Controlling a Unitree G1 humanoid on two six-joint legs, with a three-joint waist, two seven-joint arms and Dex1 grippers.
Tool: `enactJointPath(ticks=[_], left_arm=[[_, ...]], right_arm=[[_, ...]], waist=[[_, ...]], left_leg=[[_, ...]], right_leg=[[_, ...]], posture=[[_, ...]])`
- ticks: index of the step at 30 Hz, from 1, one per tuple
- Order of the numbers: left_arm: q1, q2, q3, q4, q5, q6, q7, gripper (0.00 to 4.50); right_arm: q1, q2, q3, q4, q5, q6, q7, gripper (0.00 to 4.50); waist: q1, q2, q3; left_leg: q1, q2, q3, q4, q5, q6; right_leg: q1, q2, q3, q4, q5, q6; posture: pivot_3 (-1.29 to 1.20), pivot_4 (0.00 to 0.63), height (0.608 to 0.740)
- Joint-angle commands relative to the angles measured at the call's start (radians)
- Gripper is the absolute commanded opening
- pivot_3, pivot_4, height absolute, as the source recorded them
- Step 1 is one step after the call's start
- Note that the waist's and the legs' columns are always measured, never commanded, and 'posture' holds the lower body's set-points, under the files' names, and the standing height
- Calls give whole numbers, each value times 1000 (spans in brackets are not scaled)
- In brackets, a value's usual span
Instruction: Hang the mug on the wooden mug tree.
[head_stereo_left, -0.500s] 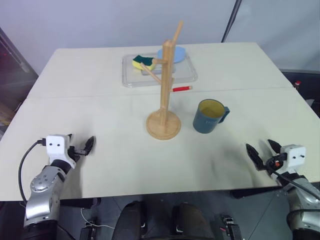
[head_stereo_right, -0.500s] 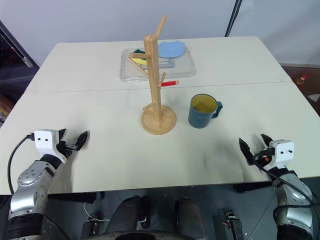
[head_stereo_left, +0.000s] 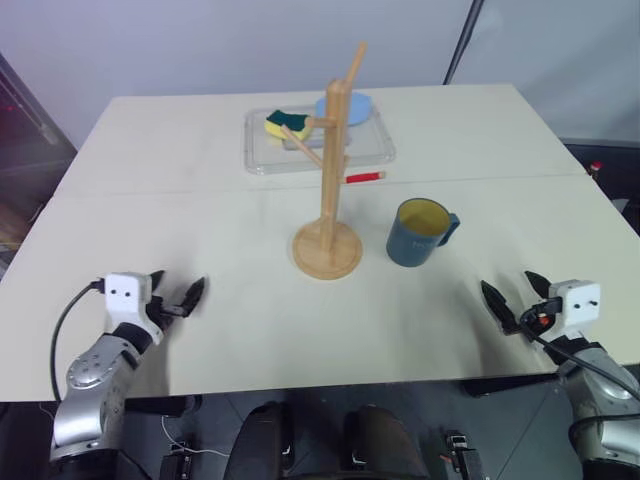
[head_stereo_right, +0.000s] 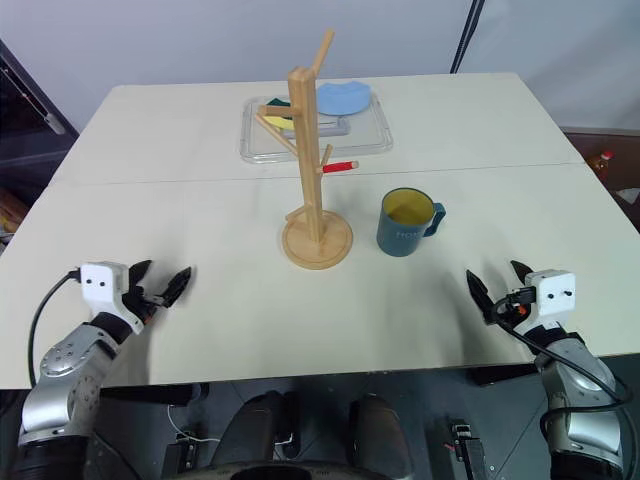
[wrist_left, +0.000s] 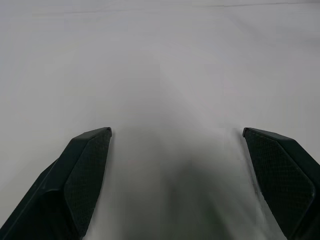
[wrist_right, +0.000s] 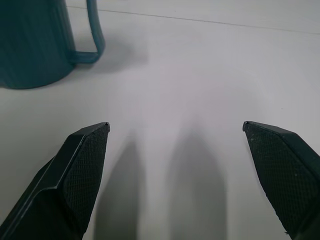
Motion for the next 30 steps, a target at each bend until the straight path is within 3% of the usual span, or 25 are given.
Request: enactJointPath(ticks=[1,7,12,30], left_arm=[[3,49,-65,-142,-52,24,-117,4500],[-17,167,-226,-326,-125,114,-328,4500],[-86,204,-290,-407,-171,194,-368,4500],[-143,198,-297,-421,-166,213,-353,4500]], right_arm=[[-26,-13,-2,-44,2,7,-8,4432],[-62,-12,26,-86,13,17,15,4432],[-134,-12,60,-58,-12,22,8,4432],[-386,-12,113,277,-75,-139,75,4432]], waist=[[0,0,0],[-2,1,0],[-3,1,0],[-2,1,0]], left_leg=[[0,0,0,0,0,0],[0,0,0,-1,0,0],[0,0,0,-1,0,0],[0,-1,0,0,0,1]], right_leg=[[0,0,0,0,0,0],[0,0,0,0,-1,-2],[0,0,0,0,-1,-3],[0,2,0,0,0,0]], posture=[[0,150,740],[0,150,740],[0,150,740],[0,150,740]])
